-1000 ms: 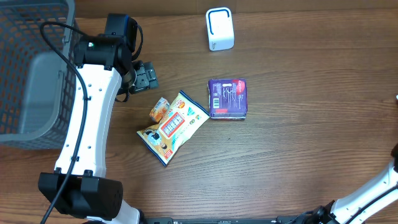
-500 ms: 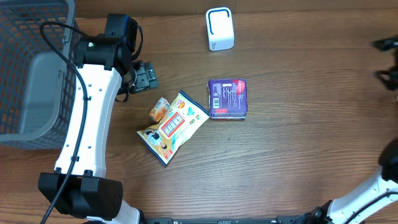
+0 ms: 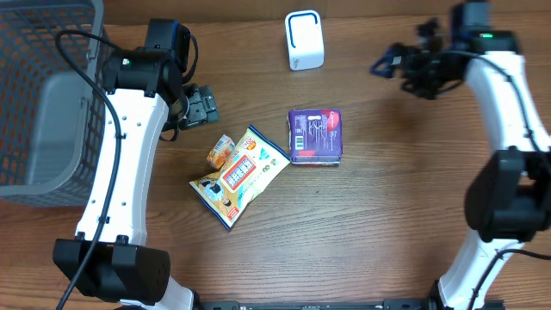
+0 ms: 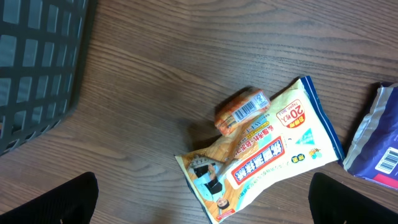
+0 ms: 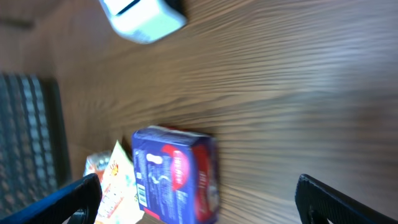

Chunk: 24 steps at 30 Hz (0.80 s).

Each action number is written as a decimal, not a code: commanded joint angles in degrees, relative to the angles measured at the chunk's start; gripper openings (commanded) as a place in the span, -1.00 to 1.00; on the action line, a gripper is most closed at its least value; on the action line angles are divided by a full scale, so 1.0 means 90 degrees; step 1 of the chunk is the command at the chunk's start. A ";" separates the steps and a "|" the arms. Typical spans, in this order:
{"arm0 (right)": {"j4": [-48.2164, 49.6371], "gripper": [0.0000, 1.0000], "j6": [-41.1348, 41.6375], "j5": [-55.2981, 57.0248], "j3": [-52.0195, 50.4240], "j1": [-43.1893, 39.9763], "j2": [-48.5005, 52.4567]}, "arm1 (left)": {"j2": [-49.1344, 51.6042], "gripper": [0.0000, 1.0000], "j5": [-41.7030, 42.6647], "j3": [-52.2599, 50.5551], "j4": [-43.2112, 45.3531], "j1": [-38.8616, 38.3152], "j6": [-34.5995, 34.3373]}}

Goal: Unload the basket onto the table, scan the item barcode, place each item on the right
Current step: 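Return the right gripper to the pink pack and grasp it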

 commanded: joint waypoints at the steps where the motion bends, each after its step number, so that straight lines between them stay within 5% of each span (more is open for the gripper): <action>1: 0.0172 1.00 -0.0092 0.0248 0.0007 0.0410 0.0350 | 0.0036 0.99 0.0007 0.0053 0.0007 -0.0002 0.0070; 12: 0.0097 0.98 -0.0073 0.0228 -0.0192 0.1214 0.1056 | 0.0036 1.00 0.0010 0.0053 0.0005 -0.0002 0.0070; 17: -0.0131 0.53 -0.0070 0.0544 -0.0272 0.1253 0.1018 | 0.0036 0.99 0.0007 0.0053 0.0007 -0.0002 0.0070; 24: -0.0816 0.65 -0.0073 0.1831 -0.0063 0.1268 0.0457 | 0.0036 1.00 0.0007 0.0053 0.0007 -0.0002 0.0070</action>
